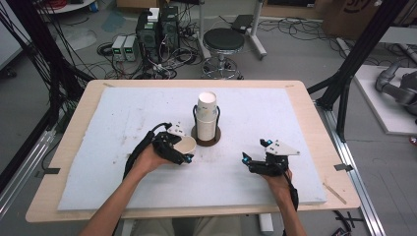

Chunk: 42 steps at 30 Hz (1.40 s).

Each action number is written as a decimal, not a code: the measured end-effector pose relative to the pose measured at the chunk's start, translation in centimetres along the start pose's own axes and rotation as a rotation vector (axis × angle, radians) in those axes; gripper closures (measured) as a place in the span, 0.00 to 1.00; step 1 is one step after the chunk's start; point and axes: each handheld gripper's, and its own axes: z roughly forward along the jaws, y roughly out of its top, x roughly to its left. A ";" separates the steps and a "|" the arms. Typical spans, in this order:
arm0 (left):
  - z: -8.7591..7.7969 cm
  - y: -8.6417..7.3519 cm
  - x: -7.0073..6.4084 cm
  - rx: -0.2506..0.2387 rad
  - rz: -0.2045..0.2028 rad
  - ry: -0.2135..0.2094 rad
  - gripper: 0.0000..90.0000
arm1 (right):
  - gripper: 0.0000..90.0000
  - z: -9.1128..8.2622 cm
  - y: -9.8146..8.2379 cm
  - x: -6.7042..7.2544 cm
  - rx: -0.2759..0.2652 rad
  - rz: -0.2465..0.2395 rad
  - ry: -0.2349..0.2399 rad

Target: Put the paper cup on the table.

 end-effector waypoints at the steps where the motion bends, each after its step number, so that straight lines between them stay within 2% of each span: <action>1: 0.0 0.0 0.0 -0.003 -0.002 0.001 0.35 | 0.17 0.0 0.0 0.0 -0.001 0.001 0.001; 7: 0.1 0.0 0.0 0.000 0.001 0.005 0.34 | 0.17 0.0 0.0 0.0 0.001 0.003 0.001; 13: 0.8 -0.5 -0.2 0.021 -0.004 0.035 0.20 | 0.17 0.0 0.0 -0.1 -0.004 0.002 0.002; 17: 1.1 -0.7 -0.2 0.034 -0.004 0.036 0.14 | 0.17 -0.1 0.0 0.0 -0.008 -0.001 0.003; 21: 0.9 -0.7 -0.3 0.012 -0.008 0.034 0.13 | 0.17 -0.1 0.0 -0.1 -0.009 0.000 0.004; 26: 0.7 -0.8 -0.3 0.040 -0.020 0.026 0.11 | 0.17 -0.1 0.0 -0.1 -0.011 -0.001 0.003; 30: 0.0 -1.6 -0.5 -0.018 -0.045 0.038 0.10 | 0.17 -0.1 0.0 -0.1 -0.010 -0.002 0.008; 33: -0.3 -2.6 -0.3 -0.016 -0.078 0.044 0.10 | 0.17 -0.1 0.0 -0.1 -0.009 -0.004 0.009; 36: -1.1 -3.6 -0.1 -0.049 -0.101 0.048 0.10 | 0.17 -0.1 0.0 -0.1 -0.011 -0.004 0.011; 41: -1.9 -4.8 0.2 -0.066 -0.115 0.053 0.10 | 0.17 -0.1 0.0 -0.1 -0.010 -0.003 0.011; 42: -2.4 -5.3 0.3 -0.090 -0.128 0.052 0.10 | 0.17 -0.1 0.0 -0.1 -0.010 -0.003 0.010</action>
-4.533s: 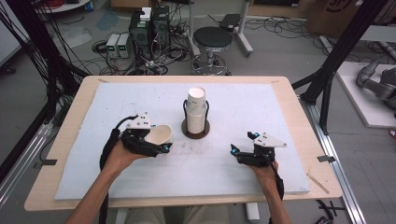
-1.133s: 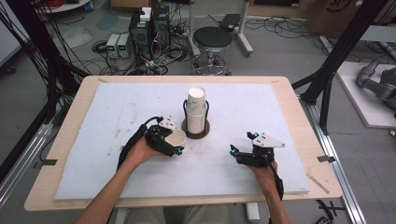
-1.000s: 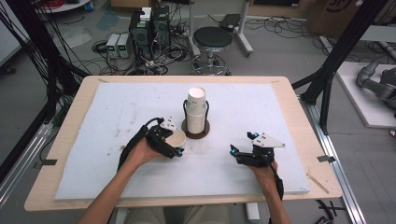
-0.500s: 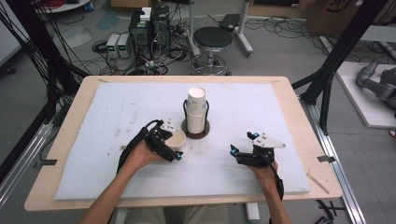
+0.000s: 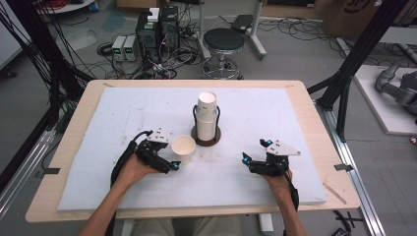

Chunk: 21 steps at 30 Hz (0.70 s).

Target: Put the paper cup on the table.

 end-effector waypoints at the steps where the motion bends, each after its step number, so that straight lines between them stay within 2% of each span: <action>1: -0.3 -0.2 0.0 -0.007 0.003 -0.002 0.10 | 0.17 0.0 0.0 0.0 0.000 -0.003 0.001; 8: -2.4 -1.6 0.5 -0.067 -0.007 0.016 0.10 | 0.17 0.0 0.0 0.0 0.000 -0.001 0.002; 9: -3.0 -2.1 0.8 -0.092 -0.025 0.022 0.09 | 0.17 0.0 0.0 0.0 0.001 -0.001 0.000; 12: -3.9 -2.8 1.2 -0.141 -0.046 0.039 0.09 | 0.17 0.0 0.0 0.1 -0.001 -0.005 -0.001; 17: -4.8 -3.7 1.6 -0.184 -0.060 0.062 0.09 | 0.17 0.0 0.0 0.1 -0.004 -0.009 -0.004; 18: -5.2 -4.2 1.8 -0.202 -0.072 0.084 0.09 | 0.17 -0.1 0.0 0.1 -0.006 -0.001 -0.005; 21: -5.7 -5.0 2.1 -0.237 -0.092 0.106 0.09 | 0.17 -0.2 -0.1 0.1 -0.014 0.001 -0.011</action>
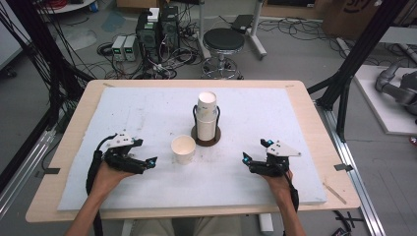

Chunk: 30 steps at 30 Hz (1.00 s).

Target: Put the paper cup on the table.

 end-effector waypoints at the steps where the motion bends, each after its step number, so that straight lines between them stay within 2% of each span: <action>1: 0.0 0.0 0.0 0.000 0.000 0.000 0.09 | 0.17 0.0 0.0 0.0 -0.002 -0.002 -0.001; 5: -0.6 -1.0 0.6 -0.052 -0.022 0.032 0.09 | 0.17 -0.1 -0.1 0.1 -0.011 -0.004 -0.005; 7: -0.7 -1.2 0.6 -0.057 -0.021 0.042 0.09 | 0.17 -0.1 -0.1 0.1 -0.016 -0.010 -0.006; 12: -1.3 -1.9 1.0 -0.107 -0.029 0.074 0.09 | 0.17 -0.3 -0.2 0.0 -0.028 0.006 -0.007; 17: -1.7 -2.5 1.3 -0.137 -0.042 0.087 0.09 | 0.17 -0.3 -0.2 -0.1 -0.033 0.004 -0.004; 19: -1.9 -2.9 1.4 -0.157 -0.071 0.096 0.09 | 0.17 -0.3 -0.2 0.0 -0.035 0.004 -0.003; 20: -2.1 -3.4 1.7 -0.170 -0.082 0.113 0.09 | 0.17 -0.4 -0.2 0.0 -0.038 0.005 -0.001; 22: -2.1 -3.5 1.8 -0.176 -0.083 0.120 0.09 | 0.17 -0.4 -0.2 0.0 -0.045 0.003 -0.005; 24: -2.4 -4.1 2.0 -0.199 -0.081 0.148 0.09 | 0.17 -0.4 -0.3 -0.1 -0.045 0.011 0.001; 25: -2.4 -4.1 2.0 -0.199 -0.081 0.148 0.09 | 0.17 -0.4 -0.3 -0.2 -0.049 0.011 0.000; 26: -2.7 -4.3 2.2 -0.237 -0.103 0.152 0.09 | 0.17 -0.4 -0.3 -0.2 -0.052 0.012 0.004; 27: -2.8 -4.4 2.3 -0.248 -0.112 0.158 0.09 | 0.17 -0.5 -0.3 -0.2 -0.051 0.022 0.009; 30: -2.9 -4.5 2.3 -0.258 -0.111 0.160 0.09 | 0.17 -0.5 -0.3 -0.3 -0.059 0.016 0.011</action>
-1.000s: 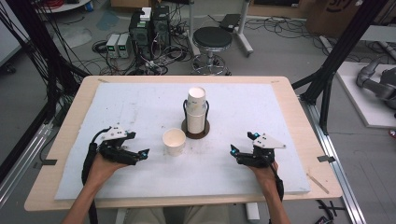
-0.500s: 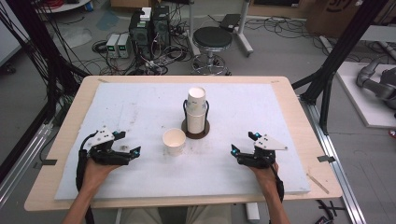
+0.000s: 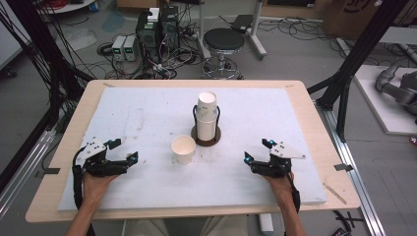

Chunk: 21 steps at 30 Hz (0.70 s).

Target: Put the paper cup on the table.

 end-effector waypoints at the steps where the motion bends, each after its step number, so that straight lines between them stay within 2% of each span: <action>1: 0.0 0.0 -0.1 -0.001 0.019 -0.006 0.09 | 0.17 0.0 0.0 0.1 0.002 0.002 0.005; 4: 0.1 0.0 -0.4 0.008 0.051 -0.008 0.09 | 0.17 -0.1 0.0 0.1 -0.005 -0.006 0.013; 16: -0.2 -0.1 -0.5 -0.017 0.053 0.000 0.10 | 0.17 -0.3 -0.2 0.3 -0.024 -0.007 -0.018; 21: -0.3 -0.2 -0.3 -0.030 0.030 0.001 0.10 | 0.17 -0.2 -0.1 0.2 -0.010 0.006 -0.012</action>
